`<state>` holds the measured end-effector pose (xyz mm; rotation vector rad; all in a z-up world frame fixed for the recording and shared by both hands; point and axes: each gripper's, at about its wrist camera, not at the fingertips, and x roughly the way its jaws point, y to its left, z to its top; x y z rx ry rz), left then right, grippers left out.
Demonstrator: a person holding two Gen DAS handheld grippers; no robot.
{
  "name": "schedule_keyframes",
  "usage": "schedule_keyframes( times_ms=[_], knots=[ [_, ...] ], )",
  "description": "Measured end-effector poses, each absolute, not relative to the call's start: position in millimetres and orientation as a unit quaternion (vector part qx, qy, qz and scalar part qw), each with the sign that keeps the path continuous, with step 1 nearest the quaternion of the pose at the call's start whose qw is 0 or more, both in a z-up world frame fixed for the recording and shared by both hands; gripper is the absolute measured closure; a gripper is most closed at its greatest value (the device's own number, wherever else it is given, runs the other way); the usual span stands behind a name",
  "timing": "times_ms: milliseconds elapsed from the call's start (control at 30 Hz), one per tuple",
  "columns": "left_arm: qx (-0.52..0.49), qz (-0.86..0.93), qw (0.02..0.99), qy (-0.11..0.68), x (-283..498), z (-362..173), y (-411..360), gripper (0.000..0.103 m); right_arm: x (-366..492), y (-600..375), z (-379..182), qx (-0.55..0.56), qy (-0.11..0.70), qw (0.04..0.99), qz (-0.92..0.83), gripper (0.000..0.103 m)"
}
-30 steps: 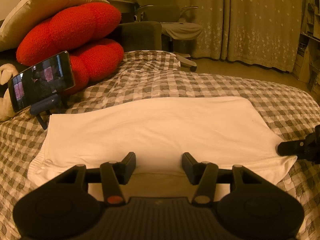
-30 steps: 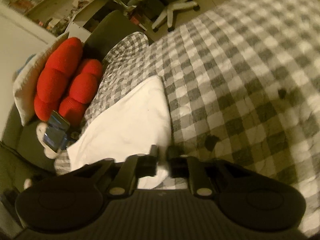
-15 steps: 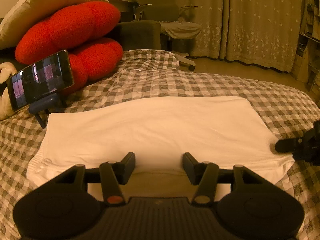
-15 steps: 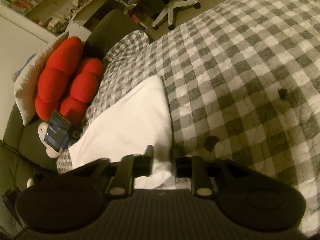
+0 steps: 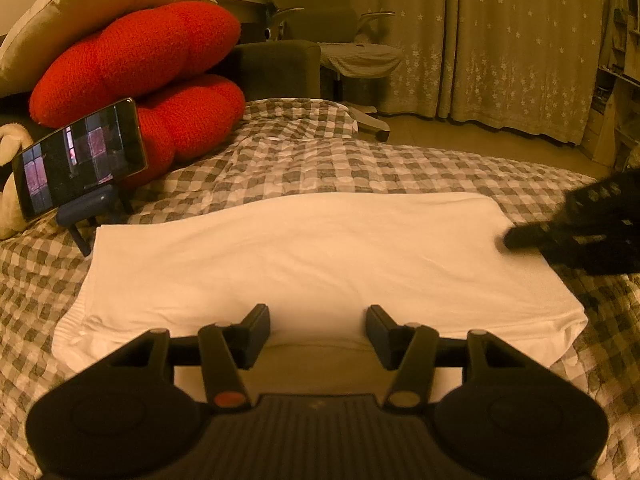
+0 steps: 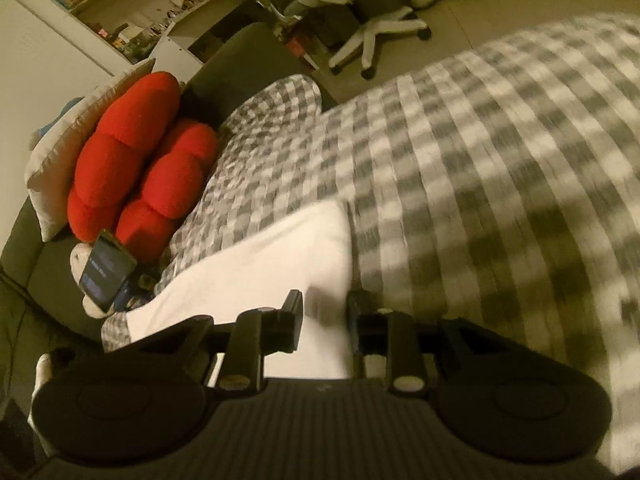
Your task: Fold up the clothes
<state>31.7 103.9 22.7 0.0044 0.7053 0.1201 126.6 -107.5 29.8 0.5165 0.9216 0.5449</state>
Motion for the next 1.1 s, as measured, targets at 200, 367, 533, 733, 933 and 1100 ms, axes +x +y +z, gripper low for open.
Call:
schedule_keyframes(
  times_ms=[200, 367, 533, 733, 933, 1100],
  knots=[
    [0.001, 0.058, 0.937, 0.346, 31.8, 22.7, 103.7, 0.047, 139.0, -102.8, 28.5, 0.234, 0.424, 0.836, 0.258, 0.077],
    [0.002, 0.057, 0.937, 0.345, 31.7, 22.5, 103.7, 0.046, 149.4, -99.0, 27.5, 0.226, 0.415, 0.842, 0.259, 0.08],
    [0.001, 0.056, 0.937, 0.346, 32.1, 23.5, 104.0, 0.046, 159.7, -95.1, 26.4, 0.218, 0.406, 0.849, 0.26, 0.09],
    [-0.003, 0.053, 0.937, 0.346, 31.4, 23.9, 105.0, 0.046, 163.6, -94.3, 24.9, 0.217, 0.397, 0.854, 0.259, 0.094],
    [-0.006, 0.053, 0.937, 0.345, 30.8, 24.4, 105.3, 0.046, 161.8, -95.8, 23.2, 0.22, 0.388, 0.857, 0.258, 0.091],
    [-0.026, 0.052, 0.939, 0.338, 28.7, 29.3, 111.9, 0.046, 147.7, -101.6, 25.0, 0.23, 0.401, 0.849, 0.257, 0.056]
  ],
)
